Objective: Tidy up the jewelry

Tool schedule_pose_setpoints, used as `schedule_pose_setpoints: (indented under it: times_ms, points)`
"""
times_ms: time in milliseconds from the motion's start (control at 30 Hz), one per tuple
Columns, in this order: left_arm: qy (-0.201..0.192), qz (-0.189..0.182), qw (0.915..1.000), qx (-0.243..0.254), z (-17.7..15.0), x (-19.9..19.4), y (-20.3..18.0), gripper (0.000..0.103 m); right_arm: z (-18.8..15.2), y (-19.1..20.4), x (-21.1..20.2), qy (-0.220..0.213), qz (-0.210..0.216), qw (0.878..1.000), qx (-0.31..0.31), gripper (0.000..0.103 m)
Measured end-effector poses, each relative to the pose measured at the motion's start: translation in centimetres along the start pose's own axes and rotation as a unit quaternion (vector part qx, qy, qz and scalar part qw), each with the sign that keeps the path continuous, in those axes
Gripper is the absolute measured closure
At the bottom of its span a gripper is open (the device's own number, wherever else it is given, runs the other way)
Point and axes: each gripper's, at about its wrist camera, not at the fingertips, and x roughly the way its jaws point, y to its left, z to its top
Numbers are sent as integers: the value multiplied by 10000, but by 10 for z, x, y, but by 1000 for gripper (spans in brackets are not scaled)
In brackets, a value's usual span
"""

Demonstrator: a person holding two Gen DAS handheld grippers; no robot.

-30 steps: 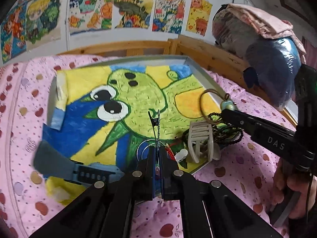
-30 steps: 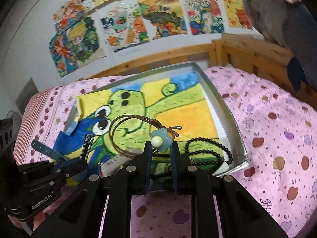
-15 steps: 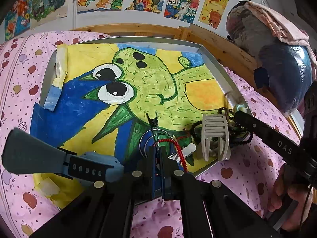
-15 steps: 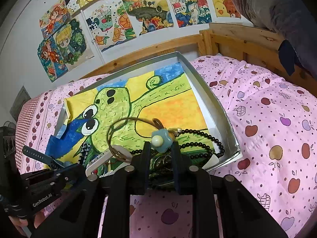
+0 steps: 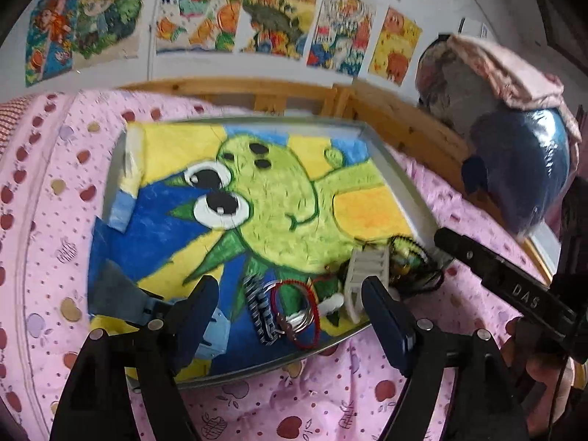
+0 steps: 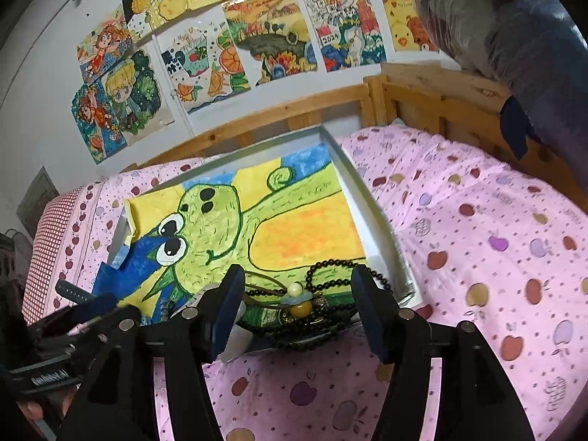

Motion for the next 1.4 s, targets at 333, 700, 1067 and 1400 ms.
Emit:
schedule_pose_setpoints:
  times_ms: [333,700,1067,1400]
  points:
    - [-422,174,9990,19,6,-39,-9,8,2,-9,-36,-254,11,9996,-136,21]
    - [-824,521,9952,58,-5,-82,-20,0,-8,-12,-82,-525,-90,9973,-506,4]
    - [-1116,839,9901,165,-40,-132,-26,0,-29,-6,-142,-784,2,9920,-994,2]
    - [-1254,1002,9869,168,-96,-179,-25,0,-70,-2,-186,-691,137,9897,-1245,2]
